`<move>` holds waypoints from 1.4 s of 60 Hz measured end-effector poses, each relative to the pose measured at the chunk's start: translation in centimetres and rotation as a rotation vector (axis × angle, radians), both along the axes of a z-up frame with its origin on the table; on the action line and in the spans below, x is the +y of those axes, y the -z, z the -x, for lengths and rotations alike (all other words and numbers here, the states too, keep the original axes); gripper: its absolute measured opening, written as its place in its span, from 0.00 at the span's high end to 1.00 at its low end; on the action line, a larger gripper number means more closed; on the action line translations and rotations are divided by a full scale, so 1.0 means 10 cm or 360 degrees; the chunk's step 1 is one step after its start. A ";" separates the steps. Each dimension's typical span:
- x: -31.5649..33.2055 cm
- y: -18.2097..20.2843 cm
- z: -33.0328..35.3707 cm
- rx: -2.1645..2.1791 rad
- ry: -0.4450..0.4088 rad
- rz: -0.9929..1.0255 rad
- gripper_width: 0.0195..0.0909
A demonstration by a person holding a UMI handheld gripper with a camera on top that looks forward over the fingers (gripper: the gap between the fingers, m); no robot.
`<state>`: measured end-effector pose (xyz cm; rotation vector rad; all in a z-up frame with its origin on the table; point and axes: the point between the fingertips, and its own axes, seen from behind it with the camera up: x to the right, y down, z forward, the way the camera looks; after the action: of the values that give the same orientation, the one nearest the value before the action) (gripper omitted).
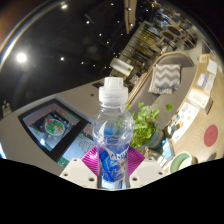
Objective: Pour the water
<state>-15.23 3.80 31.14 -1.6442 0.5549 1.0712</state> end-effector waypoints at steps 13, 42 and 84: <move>0.07 0.00 -0.92 -0.0933 0.0190 -0.0199 0.83; 0.22 2.00 -2.12 -0.1606 0.0236 0.0206 0.83; -0.49 2.37 -2.13 -0.1636 0.0140 0.0576 0.08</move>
<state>6.04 -1.15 7.43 -2.1792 0.1178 -0.0374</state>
